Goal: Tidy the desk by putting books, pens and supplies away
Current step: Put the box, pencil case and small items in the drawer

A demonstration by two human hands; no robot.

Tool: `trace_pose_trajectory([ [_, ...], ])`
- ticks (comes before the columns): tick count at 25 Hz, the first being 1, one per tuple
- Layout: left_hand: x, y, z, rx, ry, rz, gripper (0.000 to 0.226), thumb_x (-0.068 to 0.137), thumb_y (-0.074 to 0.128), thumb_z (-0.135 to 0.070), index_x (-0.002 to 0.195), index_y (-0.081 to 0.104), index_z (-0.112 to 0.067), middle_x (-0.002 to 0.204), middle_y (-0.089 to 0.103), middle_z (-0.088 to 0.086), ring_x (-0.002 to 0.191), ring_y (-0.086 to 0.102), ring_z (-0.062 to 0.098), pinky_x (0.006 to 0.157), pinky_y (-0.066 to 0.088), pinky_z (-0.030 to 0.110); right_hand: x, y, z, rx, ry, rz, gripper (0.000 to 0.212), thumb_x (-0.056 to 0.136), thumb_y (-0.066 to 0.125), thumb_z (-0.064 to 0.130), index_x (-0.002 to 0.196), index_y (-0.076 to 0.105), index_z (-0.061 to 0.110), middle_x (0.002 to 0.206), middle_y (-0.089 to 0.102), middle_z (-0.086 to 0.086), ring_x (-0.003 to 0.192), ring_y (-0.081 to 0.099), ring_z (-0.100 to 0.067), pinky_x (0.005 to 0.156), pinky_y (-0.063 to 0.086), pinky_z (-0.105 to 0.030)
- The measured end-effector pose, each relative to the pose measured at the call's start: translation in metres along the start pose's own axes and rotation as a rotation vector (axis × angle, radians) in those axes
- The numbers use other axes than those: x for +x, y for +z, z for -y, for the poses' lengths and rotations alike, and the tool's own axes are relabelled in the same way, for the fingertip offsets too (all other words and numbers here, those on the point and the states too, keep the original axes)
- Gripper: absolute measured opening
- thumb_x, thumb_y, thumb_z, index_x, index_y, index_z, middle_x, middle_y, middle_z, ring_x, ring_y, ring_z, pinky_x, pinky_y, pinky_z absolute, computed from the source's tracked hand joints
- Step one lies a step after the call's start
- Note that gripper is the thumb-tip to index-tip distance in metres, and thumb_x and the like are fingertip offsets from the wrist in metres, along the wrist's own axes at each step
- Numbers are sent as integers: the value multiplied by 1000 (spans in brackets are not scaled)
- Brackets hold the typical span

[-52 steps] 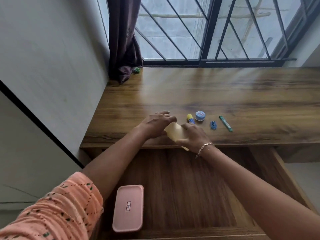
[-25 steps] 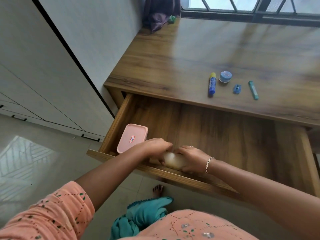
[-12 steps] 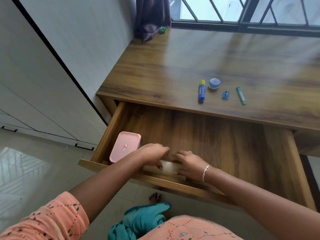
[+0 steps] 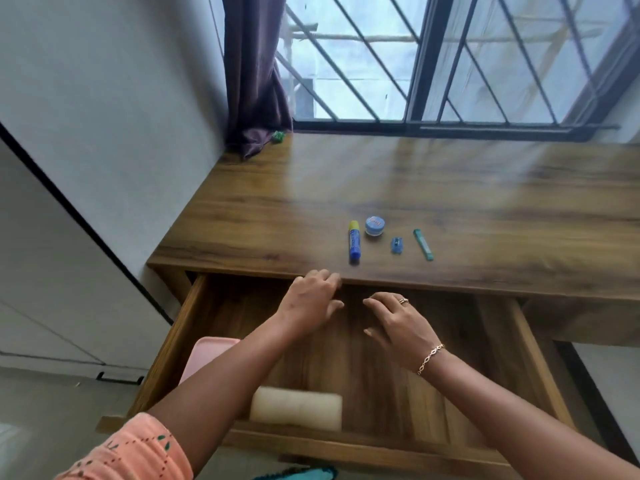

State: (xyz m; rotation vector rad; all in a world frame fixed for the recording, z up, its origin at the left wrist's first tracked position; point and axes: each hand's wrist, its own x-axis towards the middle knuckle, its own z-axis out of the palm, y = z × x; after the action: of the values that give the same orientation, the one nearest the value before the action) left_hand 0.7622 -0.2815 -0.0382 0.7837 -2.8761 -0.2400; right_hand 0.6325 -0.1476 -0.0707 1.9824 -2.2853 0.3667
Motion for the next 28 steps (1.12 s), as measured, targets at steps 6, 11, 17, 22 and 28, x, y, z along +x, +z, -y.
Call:
trace_pose_trajectory([
  [6,66,-15,-3,-285,-277,-56,27,86,65,-23,109,60,-9,109,65,9,99,60,22,80,46,30,54,-26,-25,161,294,-9,39,89,56,23,126,52,14,127,54,-6,118,50,-24,98,40,-31],
  [11,104,-17,-3,-331,-423,-66,31,84,68,-25,107,60,-5,110,66,14,103,60,28,81,44,33,110,-30,-37,292,519,-34,26,86,59,18,110,60,9,112,65,-12,105,58,-28,88,43,-33],
  [17,140,-10,-9,-385,-531,9,50,80,72,-31,115,53,-1,118,61,18,111,57,32,85,44,34,142,-28,-58,206,525,-45,29,83,53,6,112,59,10,115,62,-11,108,56,-32,87,42,-32],
  [22,154,-3,-9,-375,-577,85,51,82,69,-23,122,45,-1,123,59,20,115,55,33,88,45,33,157,-24,-64,154,422,87,39,84,53,6,123,52,10,129,51,-10,114,49,-35,93,43,-34],
  [28,142,-13,-5,-447,-515,11,53,83,65,-21,127,40,-5,120,60,20,112,56,36,86,44,36,167,-11,-69,93,335,193,42,87,47,4,129,50,10,135,47,-11,118,48,-35,97,43,-40],
])
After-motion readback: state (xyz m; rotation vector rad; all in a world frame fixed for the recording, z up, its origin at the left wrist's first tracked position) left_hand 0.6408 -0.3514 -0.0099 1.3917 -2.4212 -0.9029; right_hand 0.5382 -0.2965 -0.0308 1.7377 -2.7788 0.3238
